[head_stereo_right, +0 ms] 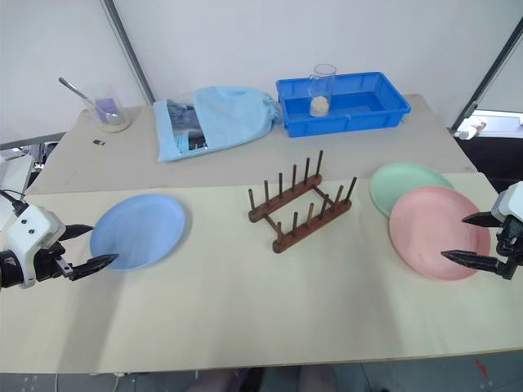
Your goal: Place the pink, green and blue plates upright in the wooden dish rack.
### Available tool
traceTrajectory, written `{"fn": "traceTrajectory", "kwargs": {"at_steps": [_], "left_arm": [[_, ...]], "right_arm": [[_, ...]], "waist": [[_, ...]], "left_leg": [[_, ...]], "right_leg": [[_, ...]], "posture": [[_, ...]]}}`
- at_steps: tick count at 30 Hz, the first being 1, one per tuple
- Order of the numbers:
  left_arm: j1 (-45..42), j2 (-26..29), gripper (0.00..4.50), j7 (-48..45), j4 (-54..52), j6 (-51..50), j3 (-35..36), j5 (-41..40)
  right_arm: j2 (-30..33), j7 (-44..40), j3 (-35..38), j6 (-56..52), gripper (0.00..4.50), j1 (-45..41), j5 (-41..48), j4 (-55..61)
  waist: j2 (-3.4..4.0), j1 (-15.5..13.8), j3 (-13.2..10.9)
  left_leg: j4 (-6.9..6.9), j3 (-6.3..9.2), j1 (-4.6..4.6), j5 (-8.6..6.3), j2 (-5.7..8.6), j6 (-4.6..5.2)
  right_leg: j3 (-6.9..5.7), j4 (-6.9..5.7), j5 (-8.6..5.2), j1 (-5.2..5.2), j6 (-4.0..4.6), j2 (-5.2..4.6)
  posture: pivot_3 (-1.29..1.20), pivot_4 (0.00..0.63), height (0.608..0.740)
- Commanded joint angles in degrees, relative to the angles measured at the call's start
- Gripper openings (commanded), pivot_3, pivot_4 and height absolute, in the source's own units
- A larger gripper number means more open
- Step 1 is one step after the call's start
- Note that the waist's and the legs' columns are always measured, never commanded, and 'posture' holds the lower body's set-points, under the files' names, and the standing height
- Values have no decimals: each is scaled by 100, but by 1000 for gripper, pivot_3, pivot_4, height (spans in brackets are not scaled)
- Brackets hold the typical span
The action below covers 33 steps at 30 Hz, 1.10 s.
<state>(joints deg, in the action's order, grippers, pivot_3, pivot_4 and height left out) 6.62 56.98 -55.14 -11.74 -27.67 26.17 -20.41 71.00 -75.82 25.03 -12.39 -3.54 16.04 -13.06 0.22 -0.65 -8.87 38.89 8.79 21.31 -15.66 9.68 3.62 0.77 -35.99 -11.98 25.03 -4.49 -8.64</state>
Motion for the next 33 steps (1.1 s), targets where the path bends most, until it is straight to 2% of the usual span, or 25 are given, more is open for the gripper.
{"fn": "traceTrajectory", "kwargs": {"at_steps": [1, 20, 27, 33], "left_arm": [[-94, -7, 4462, 12, -31, 31, 146, -80], [223, -96, 4462, -83, 64, 433, 368, 12], [282, -101, 4462, -189, 59, 272, 487, -233], [186, -215, 4462, -259, -653, 86, 158, -583]], "right_arm": [[78, 47, 214, -98, 4500, -29, 105, 176], [74, 127, 100, -274, 4500, -181, 132, 313], [74, 97, 12, -135, 4500, -266, 86, 136], [1, 138, -91, -184, 4500, -449, 205, 330]], "waist": [[0, 0, 0], [0, 3, 0], [0, 0, 0], [0, 0, 0]], "left_leg": [[0, -1, 0, -1, -3, -2], [0, -29, -1, -6, -39, -14], [0, -34, -2, -8, -40, -11], [0, -37, -2, -8, -41, -12]], "right_leg": [[1, 0, 1, 0, 1, 3], [6, 10, 13, 10, 23, 31], [7, 11, 14, 10, 24, 32], [9, 11, 15, 10, 24, 31]], "posture": [[0, 150, 740], [0, 150, 740], [0, 150, 740], [0, 150, 740]]}}
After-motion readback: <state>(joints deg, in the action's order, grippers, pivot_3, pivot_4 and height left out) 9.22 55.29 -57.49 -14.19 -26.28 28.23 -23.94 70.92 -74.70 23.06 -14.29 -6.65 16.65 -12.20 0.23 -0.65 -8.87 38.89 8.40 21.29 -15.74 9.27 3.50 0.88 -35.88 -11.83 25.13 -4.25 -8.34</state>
